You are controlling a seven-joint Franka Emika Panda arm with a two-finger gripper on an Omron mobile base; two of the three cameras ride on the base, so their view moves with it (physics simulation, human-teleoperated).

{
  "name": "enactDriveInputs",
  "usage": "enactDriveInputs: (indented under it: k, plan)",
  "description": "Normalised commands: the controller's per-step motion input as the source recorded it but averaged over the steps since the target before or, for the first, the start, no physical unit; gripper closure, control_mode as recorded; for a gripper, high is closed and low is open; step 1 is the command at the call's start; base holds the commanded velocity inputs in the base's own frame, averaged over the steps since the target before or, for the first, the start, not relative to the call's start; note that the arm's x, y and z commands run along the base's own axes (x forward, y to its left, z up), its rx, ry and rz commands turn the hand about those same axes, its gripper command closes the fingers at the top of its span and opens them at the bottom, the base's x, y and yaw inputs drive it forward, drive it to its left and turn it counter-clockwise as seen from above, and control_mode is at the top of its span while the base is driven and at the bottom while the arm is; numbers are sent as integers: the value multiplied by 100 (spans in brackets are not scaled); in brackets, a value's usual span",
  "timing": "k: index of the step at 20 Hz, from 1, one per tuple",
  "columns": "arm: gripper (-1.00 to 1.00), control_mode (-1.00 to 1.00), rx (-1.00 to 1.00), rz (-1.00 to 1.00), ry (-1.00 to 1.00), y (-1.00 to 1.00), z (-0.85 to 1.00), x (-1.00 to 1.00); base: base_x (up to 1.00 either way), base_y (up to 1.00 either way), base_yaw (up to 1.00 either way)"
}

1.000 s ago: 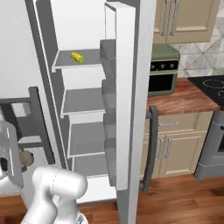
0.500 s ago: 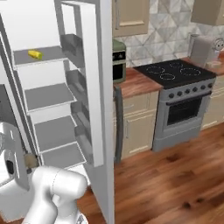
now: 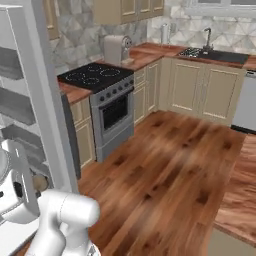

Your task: Retrieve the bottle and the shaker from the cabinet and place them next to the mixing bowl on the counter. Then add garlic from the fridge to the mixing bowl.

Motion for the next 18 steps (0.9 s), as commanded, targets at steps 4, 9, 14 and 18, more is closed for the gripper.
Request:
enactDriveInputs:
  k: [4, 9, 14, 18]
  plan:
    - [100, 100, 0, 0, 0, 0, 0, 0, 35, 0, -87]
    - [100, 100, 0, 0, 0, 0, 0, 0, 62, 0, -51]
    - [100, 100, 0, 0, 0, 0, 0, 0, 63, -38, 6]
    - [100, 100, 0, 0, 0, 0, 0, 0, 58, -49, 16]
